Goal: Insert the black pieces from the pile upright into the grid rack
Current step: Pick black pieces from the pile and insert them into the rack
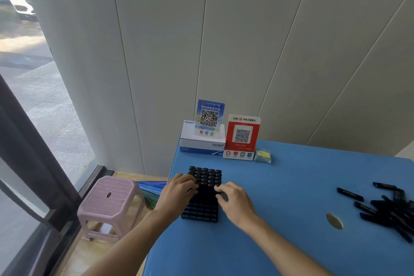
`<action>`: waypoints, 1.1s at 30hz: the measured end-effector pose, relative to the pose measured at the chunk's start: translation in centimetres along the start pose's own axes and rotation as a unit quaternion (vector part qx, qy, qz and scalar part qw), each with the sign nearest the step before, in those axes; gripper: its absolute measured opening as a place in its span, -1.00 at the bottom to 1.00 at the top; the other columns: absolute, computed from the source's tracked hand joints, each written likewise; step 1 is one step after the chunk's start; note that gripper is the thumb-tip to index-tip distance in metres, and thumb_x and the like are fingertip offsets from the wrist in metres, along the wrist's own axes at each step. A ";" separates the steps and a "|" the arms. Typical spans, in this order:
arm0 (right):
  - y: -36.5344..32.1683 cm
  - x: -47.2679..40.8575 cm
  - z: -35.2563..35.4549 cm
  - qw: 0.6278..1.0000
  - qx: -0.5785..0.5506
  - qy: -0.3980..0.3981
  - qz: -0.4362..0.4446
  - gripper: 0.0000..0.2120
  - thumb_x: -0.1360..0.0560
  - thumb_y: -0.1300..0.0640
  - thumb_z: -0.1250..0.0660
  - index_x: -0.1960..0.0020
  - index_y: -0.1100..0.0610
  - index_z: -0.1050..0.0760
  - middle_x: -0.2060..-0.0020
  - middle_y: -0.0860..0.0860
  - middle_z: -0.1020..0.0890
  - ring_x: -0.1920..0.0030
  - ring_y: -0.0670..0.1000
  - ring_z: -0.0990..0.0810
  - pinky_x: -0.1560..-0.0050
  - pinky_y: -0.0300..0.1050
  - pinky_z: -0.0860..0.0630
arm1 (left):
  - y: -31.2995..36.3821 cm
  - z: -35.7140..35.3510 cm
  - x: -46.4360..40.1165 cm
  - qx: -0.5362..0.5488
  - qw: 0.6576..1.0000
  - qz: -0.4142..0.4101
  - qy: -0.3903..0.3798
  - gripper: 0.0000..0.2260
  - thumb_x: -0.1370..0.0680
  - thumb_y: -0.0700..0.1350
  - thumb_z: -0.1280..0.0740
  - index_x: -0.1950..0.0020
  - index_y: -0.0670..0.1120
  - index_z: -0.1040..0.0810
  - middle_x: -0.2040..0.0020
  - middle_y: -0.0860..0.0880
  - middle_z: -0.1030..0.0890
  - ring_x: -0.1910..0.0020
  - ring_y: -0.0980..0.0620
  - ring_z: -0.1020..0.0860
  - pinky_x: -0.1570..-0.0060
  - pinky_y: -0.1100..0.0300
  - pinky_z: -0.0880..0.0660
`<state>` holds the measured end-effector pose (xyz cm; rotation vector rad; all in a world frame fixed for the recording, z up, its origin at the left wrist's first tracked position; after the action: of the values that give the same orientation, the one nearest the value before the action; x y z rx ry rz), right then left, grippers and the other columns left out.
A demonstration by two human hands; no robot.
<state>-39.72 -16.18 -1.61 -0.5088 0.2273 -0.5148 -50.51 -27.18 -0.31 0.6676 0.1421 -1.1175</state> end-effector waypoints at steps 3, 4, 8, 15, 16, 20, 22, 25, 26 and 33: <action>-0.3 -0.2 0.3 1.000 0.001 -0.002 -0.008 -0.78 -0.54 0.10 -0.27 -0.15 0.04 -0.55 -0.03 -0.07 -0.57 -0.06 -0.05 -0.51 -0.01 -0.17 -0.48 | 0.2 -0.3 -0.2 -0.008 1.000 -0.004 -0.004 -0.87 -0.34 -0.16 -0.54 0.18 -0.05 -0.64 0.12 0.07 -0.60 0.16 0.03 -0.52 0.25 0.14 -0.54; -0.3 -0.1 0.4 1.000 0.003 -0.003 -0.009 -0.78 -0.54 0.09 -0.26 -0.16 0.03 -0.54 -0.03 -0.07 -0.56 -0.06 -0.04 -0.51 -0.02 -0.17 -0.48 | 0.4 -0.4 -0.2 -0.016 1.000 -0.006 -0.005 -0.86 -0.33 -0.15 -0.54 0.17 -0.05 -0.64 0.11 0.07 -0.60 0.16 0.02 -0.52 0.24 0.13 -0.54; -0.5 0.7 0.9 0.999 0.036 -0.013 -0.014 -0.67 -0.55 0.04 -0.23 -0.31 -0.02 -0.41 -0.05 -0.05 -0.52 -0.09 -0.02 -0.48 -0.01 -0.16 -0.47 | 0.4 0.1 0.5 -0.068 0.998 0.014 -0.007 -0.67 -0.32 -0.04 -0.55 -0.04 -0.02 -0.59 0.01 0.05 -0.61 0.07 -0.01 -0.55 0.14 0.09 -0.53; 3.0 4.6 3.6 0.994 0.092 0.019 -0.051 -0.58 -0.56 -0.02 -0.18 -0.40 -0.01 -0.26 -0.16 -0.04 -0.47 -0.21 0.01 -0.40 -0.11 -0.11 -0.44 | 5.1 -0.5 2.4 -0.107 0.990 -0.078 0.043 -0.57 -0.36 -0.02 -0.49 -0.19 -0.04 -0.52 -0.09 0.03 -0.58 -0.02 -0.01 -0.47 0.02 0.15 -0.34; 3.8 5.3 4.0 0.993 0.096 0.023 -0.057 -0.57 -0.56 -0.02 -0.18 -0.40 0.00 -0.26 -0.16 -0.04 -0.47 -0.22 0.01 -0.39 -0.12 -0.11 -0.44 | 6.0 -1.0 2.6 -0.106 0.989 -0.089 0.043 -0.58 -0.36 -0.02 -0.48 -0.19 -0.04 -0.52 -0.09 0.03 -0.57 -0.03 0.00 -0.46 0.02 0.15 -0.32; 6.9 8.3 6.1 0.989 0.121 0.030 -0.077 -0.56 -0.55 -0.05 -0.19 -0.40 0.00 -0.27 -0.17 -0.04 -0.48 -0.23 0.03 -0.40 -0.13 -0.08 -0.43 | 9.4 -2.8 3.3 -0.108 0.989 -0.099 0.035 -0.62 -0.37 0.00 -0.44 -0.16 -0.05 -0.54 -0.08 0.03 -0.58 -0.03 0.00 -0.48 -0.01 0.15 -0.33; 8.4 9.9 7.7 0.987 0.135 0.033 -0.084 -0.55 -0.54 -0.07 -0.19 -0.41 -0.01 -0.26 -0.18 -0.03 -0.47 -0.23 0.03 -0.39 -0.15 -0.07 -0.43 | 11.5 -3.9 3.5 -0.119 0.987 -0.104 0.022 -0.66 -0.42 0.07 -0.34 -0.14 -0.04 -0.55 -0.05 0.04 -0.58 -0.02 0.00 -0.51 -0.01 0.13 -0.40; 11.1 12.6 11.2 0.985 0.144 0.048 -0.086 -0.54 -0.56 -0.08 -0.16 -0.42 -0.01 -0.23 -0.20 -0.04 -0.46 -0.24 0.02 -0.38 -0.16 -0.08 -0.42 | 15.0 -5.9 3.1 -0.126 0.987 -0.098 -0.009 -0.63 -0.45 0.15 -0.18 -0.12 -0.01 -0.56 -0.02 0.04 -0.60 0.01 0.00 -0.56 0.04 0.09 -0.49; 12.2 13.7 12.6 0.984 0.144 0.054 -0.087 -0.54 -0.56 -0.09 -0.16 -0.42 -0.01 -0.23 -0.20 -0.04 -0.45 -0.24 0.02 -0.38 -0.16 -0.09 -0.42 | 16.5 -6.5 2.9 -0.128 0.987 -0.094 -0.014 -0.65 -0.45 0.15 -0.22 -0.11 -0.01 -0.56 -0.01 0.04 -0.60 0.02 -0.01 -0.57 0.05 0.08 -0.50; 21.8 23.1 20.9 0.977 0.155 0.083 -0.118 -0.53 -0.56 -0.12 -0.14 -0.41 0.01 -0.24 -0.19 -0.04 -0.45 -0.21 0.02 -0.40 -0.12 -0.11 -0.44 | 28.1 -12.1 3.4 -0.124 0.990 -0.069 -0.011 -0.67 -0.39 0.12 -0.37 -0.07 -0.01 -0.60 0.01 0.04 -0.63 0.07 -0.03 -0.60 0.07 0.08 -0.50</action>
<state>-4.24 -3.43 3.04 -0.1876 0.2422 -0.8113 -22.04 -15.51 0.49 0.4279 0.3068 -1.2147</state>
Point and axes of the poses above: each hand's wrist, its own x-axis away from the middle knuckle, its own z-axis out of the back of the hand, y = z × x, the point moved 10 cm from there along -x, towards the middle knuckle
